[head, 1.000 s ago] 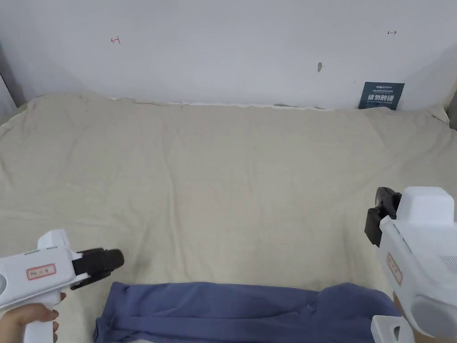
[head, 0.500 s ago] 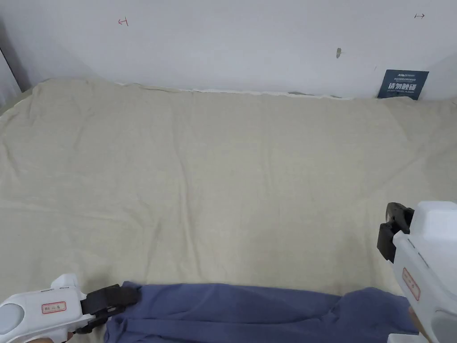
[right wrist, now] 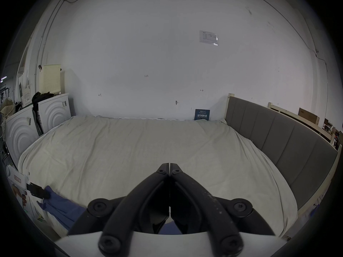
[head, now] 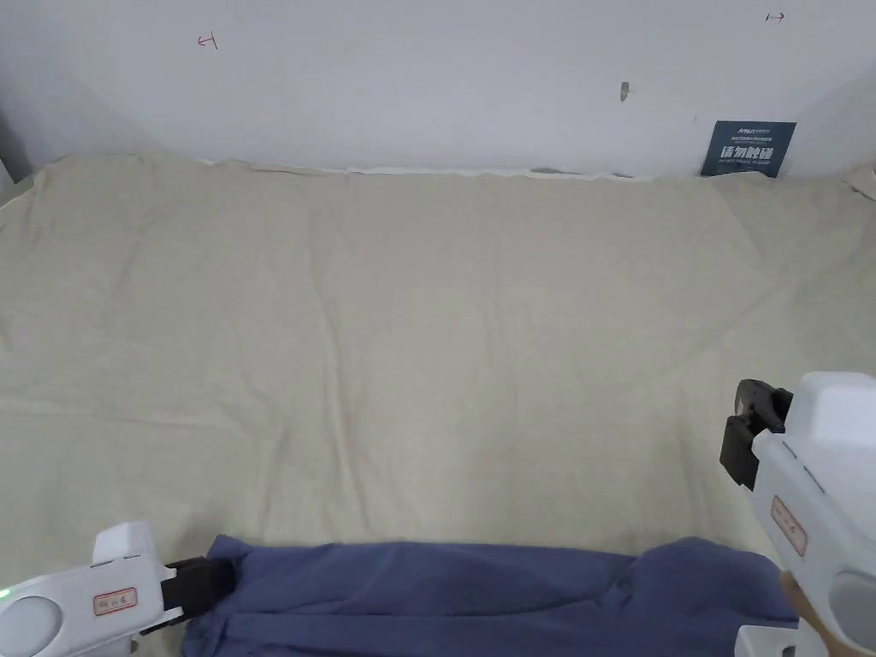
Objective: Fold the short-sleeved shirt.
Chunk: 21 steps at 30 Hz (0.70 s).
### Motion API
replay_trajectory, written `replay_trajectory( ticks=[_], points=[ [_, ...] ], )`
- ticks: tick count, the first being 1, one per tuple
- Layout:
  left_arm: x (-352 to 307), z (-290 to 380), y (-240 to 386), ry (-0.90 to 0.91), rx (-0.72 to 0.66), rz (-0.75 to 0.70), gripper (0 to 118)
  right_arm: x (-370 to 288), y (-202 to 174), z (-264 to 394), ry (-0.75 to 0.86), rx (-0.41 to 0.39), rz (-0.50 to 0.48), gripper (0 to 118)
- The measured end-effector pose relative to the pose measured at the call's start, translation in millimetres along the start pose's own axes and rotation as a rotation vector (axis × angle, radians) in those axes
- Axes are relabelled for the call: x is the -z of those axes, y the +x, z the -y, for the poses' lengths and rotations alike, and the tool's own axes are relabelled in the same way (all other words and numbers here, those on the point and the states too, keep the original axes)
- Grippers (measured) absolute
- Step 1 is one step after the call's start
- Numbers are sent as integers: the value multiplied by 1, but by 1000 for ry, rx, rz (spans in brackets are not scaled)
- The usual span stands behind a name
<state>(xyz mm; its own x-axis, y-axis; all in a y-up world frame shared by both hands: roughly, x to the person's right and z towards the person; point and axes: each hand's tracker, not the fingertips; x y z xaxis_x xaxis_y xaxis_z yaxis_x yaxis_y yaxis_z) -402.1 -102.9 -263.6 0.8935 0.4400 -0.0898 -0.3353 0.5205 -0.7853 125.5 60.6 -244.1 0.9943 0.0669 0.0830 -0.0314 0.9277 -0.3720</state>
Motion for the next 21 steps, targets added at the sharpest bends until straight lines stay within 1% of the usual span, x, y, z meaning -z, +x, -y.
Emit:
replay_trajectory(
  ticks=[4,8,11,12,14,16,17,21],
  points=[
    [-38,-15,11,61,4,-4,7,-1,9,-4,22,12,-4,2],
    [-64,-29,0,124,-3,-82,7,-3,18,-3,46,30,-13,2],
    [-73,-30,-1,104,-23,-175,7,-3,21,-2,49,37,-24,2],
    [-73,-29,5,94,-17,-201,7,-10,14,-5,50,39,-25,2],
    [-68,-25,23,68,8,-210,7,-13,14,-5,51,39,-29,2],
    [-62,-21,46,51,29,-184,7,-14,16,-4,53,41,-33,2],
    [-57,-18,61,33,49,-140,7,-15,16,-4,53,43,-35,2],
    [-29,-8,121,-15,121,-43,7,-19,21,-2,54,48,-39,2]
  ],
)
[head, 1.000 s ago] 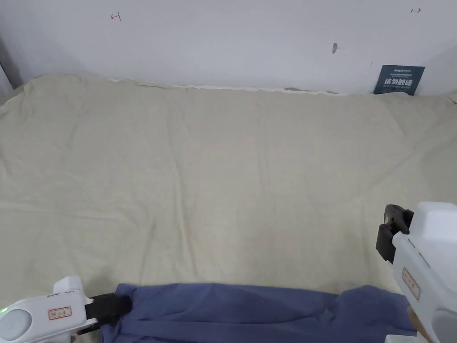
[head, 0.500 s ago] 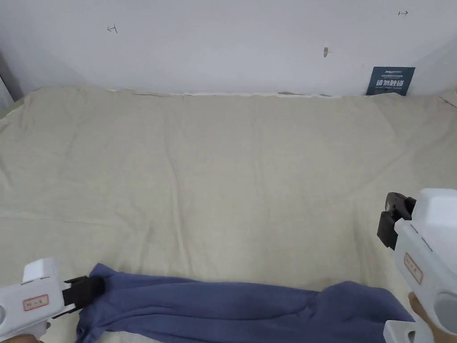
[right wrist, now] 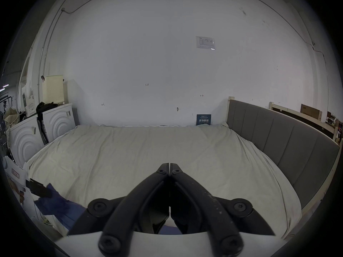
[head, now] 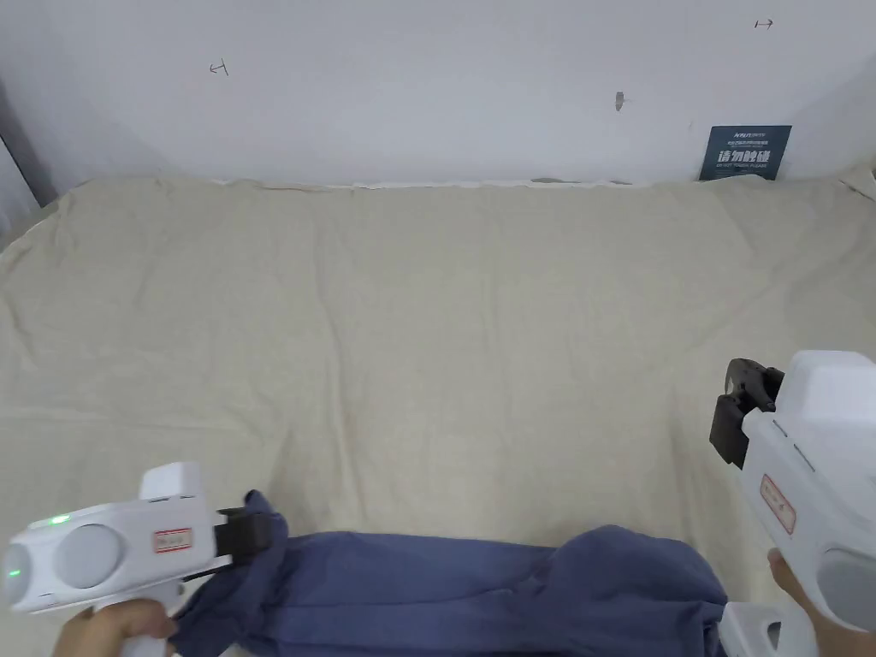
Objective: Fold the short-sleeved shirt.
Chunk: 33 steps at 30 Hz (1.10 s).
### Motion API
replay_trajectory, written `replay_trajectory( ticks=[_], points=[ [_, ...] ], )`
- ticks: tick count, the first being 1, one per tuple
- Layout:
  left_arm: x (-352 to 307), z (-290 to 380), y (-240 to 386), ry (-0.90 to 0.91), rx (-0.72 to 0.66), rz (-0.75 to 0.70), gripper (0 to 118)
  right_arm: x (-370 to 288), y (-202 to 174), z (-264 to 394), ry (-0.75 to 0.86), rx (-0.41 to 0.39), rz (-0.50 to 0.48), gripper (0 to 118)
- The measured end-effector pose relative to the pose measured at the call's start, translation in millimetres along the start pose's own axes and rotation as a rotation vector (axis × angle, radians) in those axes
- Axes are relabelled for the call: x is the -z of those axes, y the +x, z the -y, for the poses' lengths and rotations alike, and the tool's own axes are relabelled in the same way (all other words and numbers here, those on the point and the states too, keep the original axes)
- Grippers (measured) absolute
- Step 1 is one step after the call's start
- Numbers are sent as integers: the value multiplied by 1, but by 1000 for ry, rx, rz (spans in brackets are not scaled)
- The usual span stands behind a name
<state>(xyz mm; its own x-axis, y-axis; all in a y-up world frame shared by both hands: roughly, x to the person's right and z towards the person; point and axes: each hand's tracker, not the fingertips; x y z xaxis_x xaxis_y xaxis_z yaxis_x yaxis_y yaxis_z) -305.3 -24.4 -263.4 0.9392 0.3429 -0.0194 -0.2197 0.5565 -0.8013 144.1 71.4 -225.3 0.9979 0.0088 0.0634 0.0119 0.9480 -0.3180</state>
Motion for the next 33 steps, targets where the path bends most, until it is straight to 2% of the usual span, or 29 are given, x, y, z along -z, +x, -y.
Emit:
replay_trajectory(
  ticks=[4,8,14,15,16,17,18,19,23,25,28,30,31,33],
  points=[
    [40,4,49,-63,59,92,7,-4,10,2,-2,0,4,2],
    [73,16,86,-106,102,105,7,-13,18,2,-2,-3,26,2],
    [102,30,114,-173,60,155,9,-14,32,7,-19,3,55,2],
    [105,31,117,-175,66,151,17,-13,35,8,-21,6,56,2],
    [106,32,119,-177,70,151,35,-13,36,8,-24,12,56,2],
    [103,33,125,-178,80,160,75,-14,37,8,-24,18,54,2],
    [101,34,126,-175,92,181,100,-14,37,8,-22,19,53,2],
    [99,35,128,-170,99,187,118,-15,35,7,-22,17,55,2],
    [75,32,127,-50,121,214,115,-15,34,6,-19,16,51,2],
    [61,27,123,-27,106,190,113,-14,33,6,-18,19,46,2],
    [38,25,110,103,108,151,112,-11,34,7,-16,14,39,2],
    [22,26,102,202,131,92,98,-11,33,6,-15,12,32,2],
    [18,27,98,230,142,64,86,-10,33,7,-15,12,29,2],
    [13,31,91,285,176,-33,48,-9,32,7,-16,10,26,2]
  ],
)
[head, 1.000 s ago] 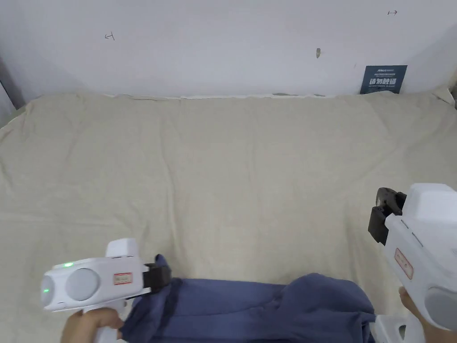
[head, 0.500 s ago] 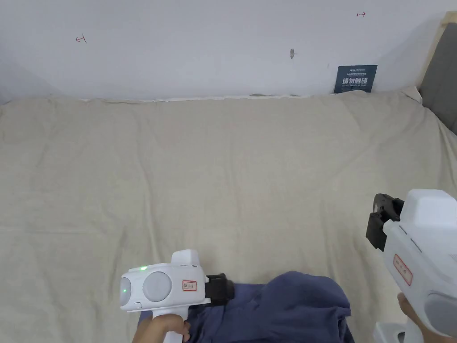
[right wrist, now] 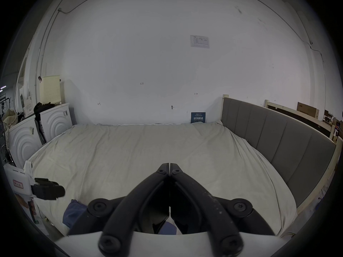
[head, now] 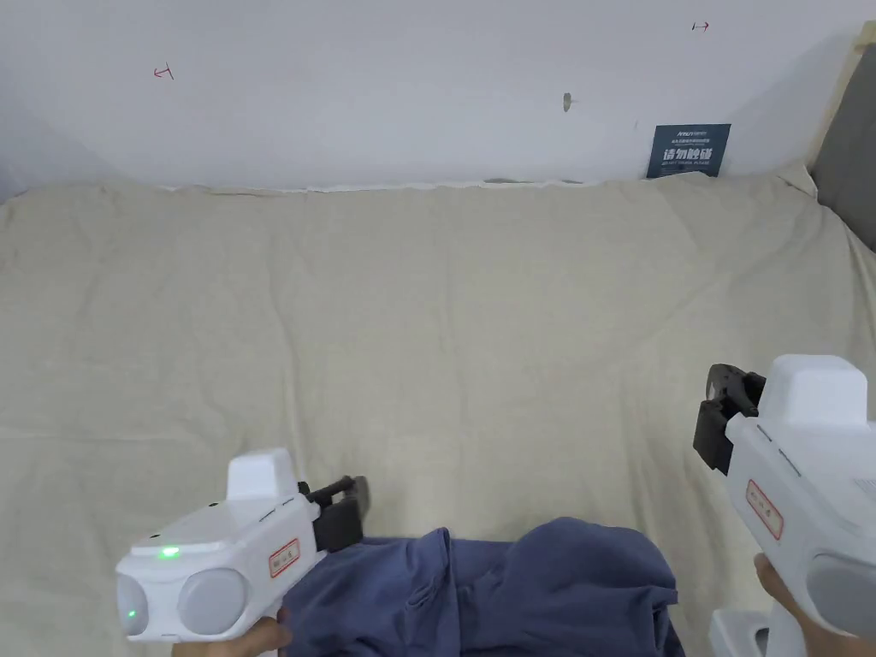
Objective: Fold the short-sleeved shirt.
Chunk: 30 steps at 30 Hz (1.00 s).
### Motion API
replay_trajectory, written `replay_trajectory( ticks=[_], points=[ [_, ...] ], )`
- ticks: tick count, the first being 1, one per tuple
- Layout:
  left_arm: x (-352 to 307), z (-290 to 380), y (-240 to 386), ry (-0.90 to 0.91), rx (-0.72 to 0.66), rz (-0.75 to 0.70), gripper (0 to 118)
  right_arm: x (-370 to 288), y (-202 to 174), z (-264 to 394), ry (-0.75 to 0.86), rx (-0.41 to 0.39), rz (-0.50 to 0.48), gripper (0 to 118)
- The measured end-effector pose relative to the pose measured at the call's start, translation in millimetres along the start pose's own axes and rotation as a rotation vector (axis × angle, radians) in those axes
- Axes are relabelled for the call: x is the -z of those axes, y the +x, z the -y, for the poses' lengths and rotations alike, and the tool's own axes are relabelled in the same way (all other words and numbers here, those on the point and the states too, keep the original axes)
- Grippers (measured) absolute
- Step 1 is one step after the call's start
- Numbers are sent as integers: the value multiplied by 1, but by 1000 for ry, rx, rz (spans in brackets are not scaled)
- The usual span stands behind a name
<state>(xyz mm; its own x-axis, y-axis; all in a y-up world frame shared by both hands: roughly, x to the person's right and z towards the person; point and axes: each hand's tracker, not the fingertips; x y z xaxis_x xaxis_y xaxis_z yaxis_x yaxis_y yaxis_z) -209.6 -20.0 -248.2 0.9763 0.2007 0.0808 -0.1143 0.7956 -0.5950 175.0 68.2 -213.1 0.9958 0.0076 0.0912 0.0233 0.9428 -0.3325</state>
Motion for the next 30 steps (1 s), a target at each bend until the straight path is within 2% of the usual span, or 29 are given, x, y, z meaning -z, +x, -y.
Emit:
replay_trajectory(
  ticks=[2,7,10,18,20,23,27,30],
  points=[
    [0,7,-6,12,52,-55,1,1,-1,1,-2,-1,-4,2],
    [15,29,-8,-75,96,-82,0,2,-4,2,-5,0,-11,2],
    [32,45,-1,-136,100,-49,0,1,-5,2,-11,3,-15,2],
    [77,79,52,-307,154,91,1,-5,-2,-2,-19,-1,-3,2],
    [86,87,67,-377,183,88,1,-5,1,-2,-24,0,1,2],
    [93,97,79,-362,207,52,0,-4,6,0,-29,-3,12,2],
    [94,92,70,-367,198,74,0,-4,11,1,-31,6,19,2],
    [82,75,53,-356,92,130,0,-3,13,1,-30,6,21,2]
  ],
)
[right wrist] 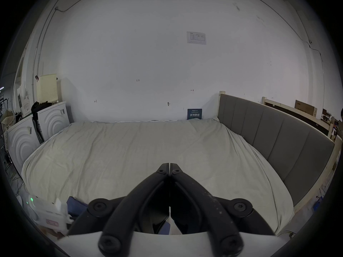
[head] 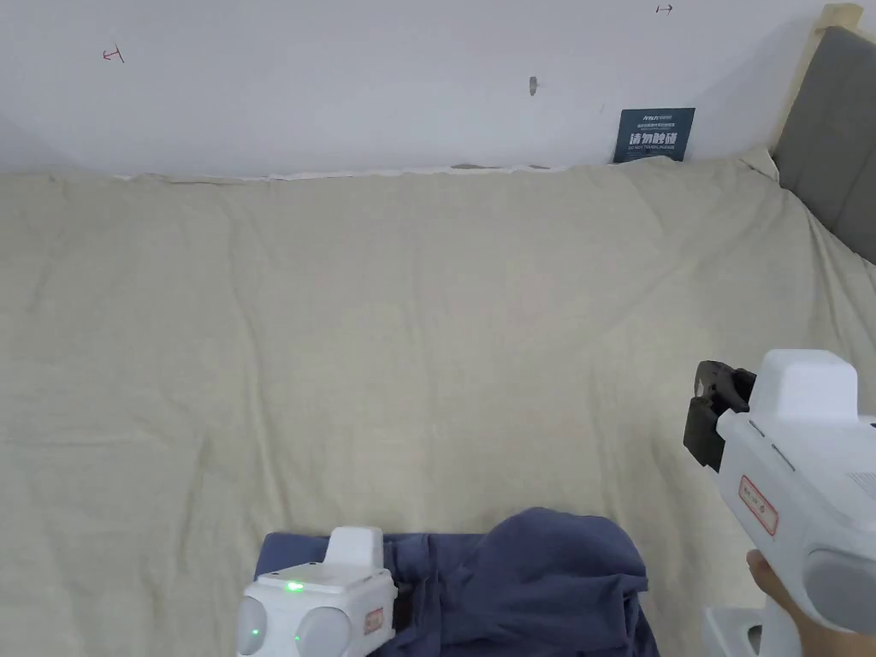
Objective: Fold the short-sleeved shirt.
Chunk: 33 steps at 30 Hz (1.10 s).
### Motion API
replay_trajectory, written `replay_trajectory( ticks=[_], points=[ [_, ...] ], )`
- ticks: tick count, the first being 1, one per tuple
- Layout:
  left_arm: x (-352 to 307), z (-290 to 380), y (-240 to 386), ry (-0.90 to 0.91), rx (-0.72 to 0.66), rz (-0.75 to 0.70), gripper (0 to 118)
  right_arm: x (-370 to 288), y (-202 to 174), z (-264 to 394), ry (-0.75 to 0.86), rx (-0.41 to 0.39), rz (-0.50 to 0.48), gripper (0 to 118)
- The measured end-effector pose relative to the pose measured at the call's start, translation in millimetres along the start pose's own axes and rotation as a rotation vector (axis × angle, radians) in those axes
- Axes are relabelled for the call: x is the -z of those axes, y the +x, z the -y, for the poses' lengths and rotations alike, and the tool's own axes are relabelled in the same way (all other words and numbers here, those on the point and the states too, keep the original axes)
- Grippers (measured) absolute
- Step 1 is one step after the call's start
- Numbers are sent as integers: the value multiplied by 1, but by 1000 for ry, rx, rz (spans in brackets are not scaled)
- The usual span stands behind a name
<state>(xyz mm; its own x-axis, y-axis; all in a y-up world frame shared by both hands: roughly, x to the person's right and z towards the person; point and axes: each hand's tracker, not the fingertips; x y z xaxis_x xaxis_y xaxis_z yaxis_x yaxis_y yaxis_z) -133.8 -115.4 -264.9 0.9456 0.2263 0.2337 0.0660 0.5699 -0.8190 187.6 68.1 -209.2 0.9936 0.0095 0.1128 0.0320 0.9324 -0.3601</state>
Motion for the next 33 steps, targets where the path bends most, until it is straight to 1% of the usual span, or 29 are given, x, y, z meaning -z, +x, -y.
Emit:
replay_trajectory(
  ticks=[4,7,9,10,11,12,13,14,15,17,20,21,22,24,25,26,27,28,29,30,31,33],
  points=[
    [-43,-19,-28,104,-88,97,1,-1,-3,-4,9,-6,-6,2],
    [-70,-30,-60,118,-168,185,5,-1,-7,-6,15,-10,-14,2],
    [-79,-32,-84,126,-257,213,27,1,-8,-6,18,-9,-18,2],
    [-81,-32,-95,119,-299,220,43,2,-9,-6,18,-9,-20,2],
    [-81,-31,-109,97,-340,244,72,2,-10,-6,17,-10,-24,2],
    [-78,-31,-120,74,-368,260,90,1,-14,-7,16,-11,-27,2],
    [-76,-29,-129,40,-388,249,106,2,-16,-7,14,-12,-30,2],
    [-72,-26,-136,18,-400,235,115,2,-18,-7,11,-15,-33,2],
    [-69,-23,-143,7,-412,225,116,1,-20,-8,9,-18,-35,2],
    [-62,-16,-158,7,-425,225,116,1,-24,-8,5,-23,-37,2],
    [-42,-7,-174,-67,-442,213,116,5,-24,-6,-6,-27,-36,2],
    [-36,-4,-179,-89,-448,199,115,6,-24,-5,-10,-27,-35,2],
    [-32,-1,-179,-94,-450,208,111,7,-24,-5,-13,-27,-34,2],
    [-26,4,-179,-82,-449,207,84,10,-22,-2,-20,-33,-30,2],
    [-24,4,-176,-85,-415,186,73,12,-22,-1,-23,-35,-26,2],
    [-27,4,-168,-74,-373,165,67,13,-22,-1,-29,-38,-23,2],
    [-28,4,-164,-60,-330,178,63,15,-22,0,-34,-39,-22,2],
    [-27,2,-160,-66,-301,171,54,13,-25,0,-36,-38,-21,2],
    [-26,2,-157,-73,-291,173,33,13,-26,0,-37,-36,-21,2],
    [-23,2,-157,-83,-291,185,22,14,-26,0,-39,-33,-21,2],
    [-21,2,-155,-88,-294,190,15,14,-27,0,-40,-30,-23,2],
    [-22,0,-147,-86,-290,183,11,14,-29,-1,-42,-24,-29,2]
  ],
)
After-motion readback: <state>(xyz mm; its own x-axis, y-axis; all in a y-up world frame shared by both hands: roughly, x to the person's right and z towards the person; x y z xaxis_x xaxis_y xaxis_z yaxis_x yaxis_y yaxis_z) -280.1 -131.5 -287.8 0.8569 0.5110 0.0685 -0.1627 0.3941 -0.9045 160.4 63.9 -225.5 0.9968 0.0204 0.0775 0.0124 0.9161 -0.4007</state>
